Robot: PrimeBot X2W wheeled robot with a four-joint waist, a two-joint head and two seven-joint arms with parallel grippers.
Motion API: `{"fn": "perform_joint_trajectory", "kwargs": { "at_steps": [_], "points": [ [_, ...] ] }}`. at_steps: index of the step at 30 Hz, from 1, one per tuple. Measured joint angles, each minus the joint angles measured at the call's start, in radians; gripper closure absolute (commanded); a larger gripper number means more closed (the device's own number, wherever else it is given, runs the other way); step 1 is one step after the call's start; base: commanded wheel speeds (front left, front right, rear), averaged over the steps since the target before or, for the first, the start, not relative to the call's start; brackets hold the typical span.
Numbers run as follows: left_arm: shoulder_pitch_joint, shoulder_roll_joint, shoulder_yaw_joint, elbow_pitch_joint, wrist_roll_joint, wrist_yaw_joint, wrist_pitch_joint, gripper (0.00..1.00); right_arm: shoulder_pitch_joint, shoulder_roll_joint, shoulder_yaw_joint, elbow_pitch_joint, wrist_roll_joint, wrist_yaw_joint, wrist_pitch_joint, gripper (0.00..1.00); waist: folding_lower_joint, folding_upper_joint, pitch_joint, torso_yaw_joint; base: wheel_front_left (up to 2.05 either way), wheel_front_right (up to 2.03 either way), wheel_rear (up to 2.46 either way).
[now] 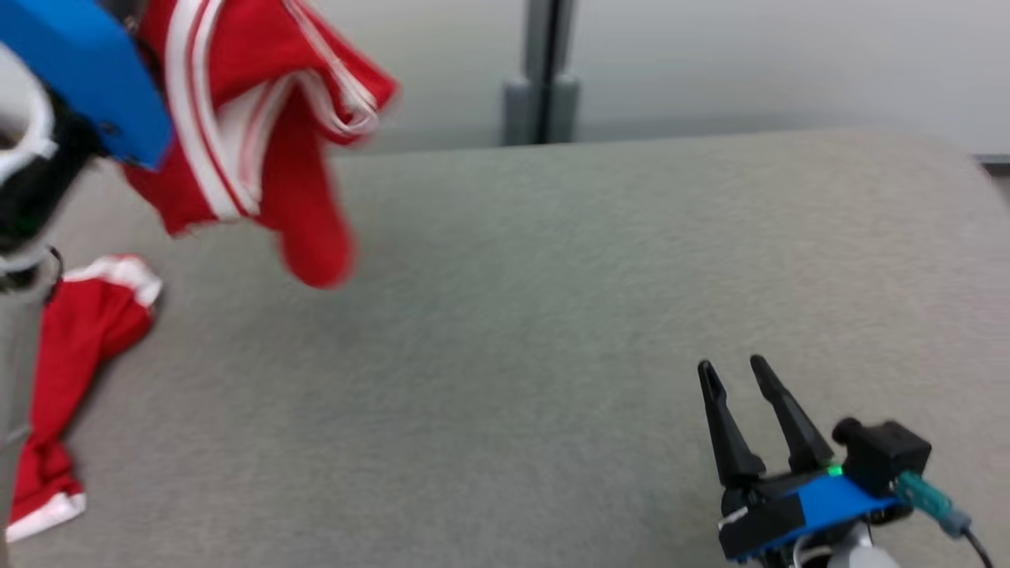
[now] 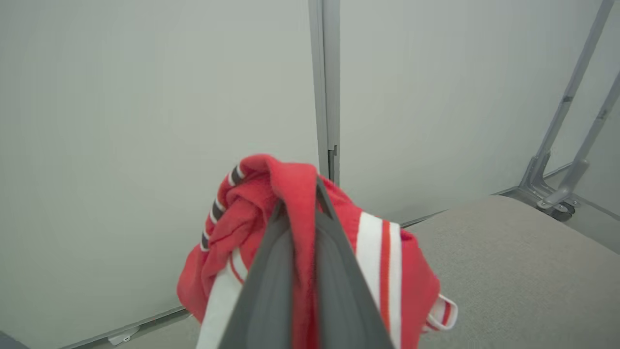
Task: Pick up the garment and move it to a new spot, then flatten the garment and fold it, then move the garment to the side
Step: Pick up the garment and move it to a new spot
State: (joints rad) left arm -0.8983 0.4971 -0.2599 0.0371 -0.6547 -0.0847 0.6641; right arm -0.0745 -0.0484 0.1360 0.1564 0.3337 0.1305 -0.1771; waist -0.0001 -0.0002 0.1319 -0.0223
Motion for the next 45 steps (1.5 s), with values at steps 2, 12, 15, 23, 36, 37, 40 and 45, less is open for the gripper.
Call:
{"fn": "perform_joint_trajectory", "kwargs": {
  "at_steps": [2,12,15,23,36,37,40,45],
  "points": [
    [0.003,-0.009,-0.035,-0.012,0.005,-0.006,0.012,1.0,-0.001,0.0,-0.002,0.0,0.0,0.0,0.001,0.0,0.0,0.0,-0.001,-0.046,0.0,0.0,0.0],
    [0.117,-0.066,-0.144,0.034,0.011,-0.014,0.003,1.0,-0.005,0.0,0.007,0.005,0.012,0.0,-0.001,0.0,0.0,0.0001,0.005,-0.24,0.0,0.0,0.0],
    [0.171,-0.074,-0.174,0.079,0.029,-0.013,-0.021,1.0,-0.007,0.0,0.015,0.007,0.016,0.0,-0.007,0.0,0.0001,0.0002,0.007,-0.272,0.0,0.0,0.0],
    [0.369,-0.17,-0.223,0.271,0.044,0.009,-0.214,0.0,-0.009,0.0,0.008,0.017,0.019,0.0,-0.013,0.0,0.0,0.0002,-0.009,-0.279,0.0,0.0,0.0],
    [0.573,-0.34,-0.16,0.39,0.024,0.049,-0.72,0.0,0.039,0.001,-0.041,-0.019,-0.017,0.0,0.032,0.0,-0.0001,0.0002,-0.091,-0.142,0.0,0.0,0.0],
    [0.591,-0.344,-0.152,0.385,0.024,0.052,-0.758,0.0,0.042,0.0,-0.048,-0.023,-0.018,0.0,0.035,0.0,0.0,0.0002,-0.096,-0.13,0.0,0.0,0.0],
    [0.639,-0.342,-0.143,0.372,0.04,0.055,-0.847,0.0,0.053,0.0,-0.067,-0.036,-0.026,0.0,0.044,0.0,-0.0001,0.0001,-0.109,-0.094,0.0,0.0,0.0],
    [0.711,-0.314,-0.125,0.315,0.091,0.068,-0.914,0.0,0.069,0.0,-0.104,-0.045,-0.035,0.0,0.053,0.0,0.0,0.0003,-0.125,-0.04,0.0,0.0,0.0]
  ]
}}
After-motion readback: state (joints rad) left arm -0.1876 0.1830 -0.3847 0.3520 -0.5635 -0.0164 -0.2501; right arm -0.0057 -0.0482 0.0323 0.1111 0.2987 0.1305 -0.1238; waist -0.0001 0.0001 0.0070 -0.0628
